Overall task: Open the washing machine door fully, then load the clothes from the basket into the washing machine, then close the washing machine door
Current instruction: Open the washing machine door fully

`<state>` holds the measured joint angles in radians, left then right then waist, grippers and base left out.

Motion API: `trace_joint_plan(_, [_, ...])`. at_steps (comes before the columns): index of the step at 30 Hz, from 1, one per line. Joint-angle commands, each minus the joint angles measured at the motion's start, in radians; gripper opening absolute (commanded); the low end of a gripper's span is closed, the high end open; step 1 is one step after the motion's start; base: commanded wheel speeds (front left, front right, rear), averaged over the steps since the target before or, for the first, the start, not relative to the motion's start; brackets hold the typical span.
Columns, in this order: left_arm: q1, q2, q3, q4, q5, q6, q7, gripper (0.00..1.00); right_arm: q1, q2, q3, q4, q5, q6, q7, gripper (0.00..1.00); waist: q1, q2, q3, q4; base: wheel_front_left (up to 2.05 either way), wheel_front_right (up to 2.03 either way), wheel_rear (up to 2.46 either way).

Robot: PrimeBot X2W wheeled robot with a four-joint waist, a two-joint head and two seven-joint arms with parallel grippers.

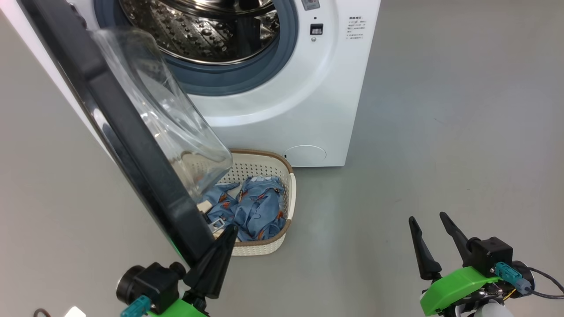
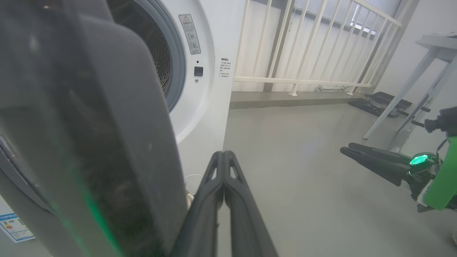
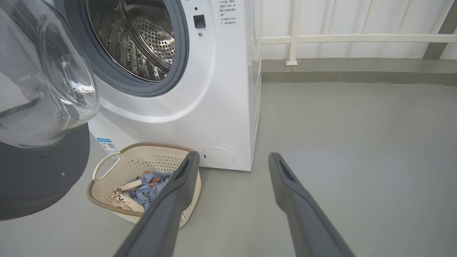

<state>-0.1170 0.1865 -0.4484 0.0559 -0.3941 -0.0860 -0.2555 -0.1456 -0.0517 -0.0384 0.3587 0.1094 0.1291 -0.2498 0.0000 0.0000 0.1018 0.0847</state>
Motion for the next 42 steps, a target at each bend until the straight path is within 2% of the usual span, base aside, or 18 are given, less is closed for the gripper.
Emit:
trace_joint_plan(1, [-0.012,0.012,0.049,-0.014,-0.009,0.018,-0.001,0.00,-0.027,0.001,0.030,-0.018,0.011,0.002,-0.012,1.00,0.0000,0.0000,0.001,0.005,0.00,0.00,0.00])
trace_joint_plan(21, [-0.040,-0.004,0.044,-0.045,-0.016,0.061,0.024,0.00,-0.033,0.001,0.039,-0.011,0.030,0.002,-0.012,1.00,0.0000,0.0000,0.010,0.016,0.00,0.00,0.00])
trace_joint_plan(29, [-0.083,-0.024,0.013,-0.057,-0.011,0.051,0.032,0.00,-0.035,0.001,0.044,-0.005,0.037,0.002,-0.012,1.00,0.0000,0.0000,0.021,0.012,0.00,0.00,0.00])
trace_joint_plan(42, [-0.077,-0.007,0.034,-0.044,-0.028,0.066,0.030,0.00,-0.039,0.001,0.036,-0.007,0.038,0.002,-0.012,1.00,0.0000,0.0000,0.035,0.026,0.00,0.00,0.00])
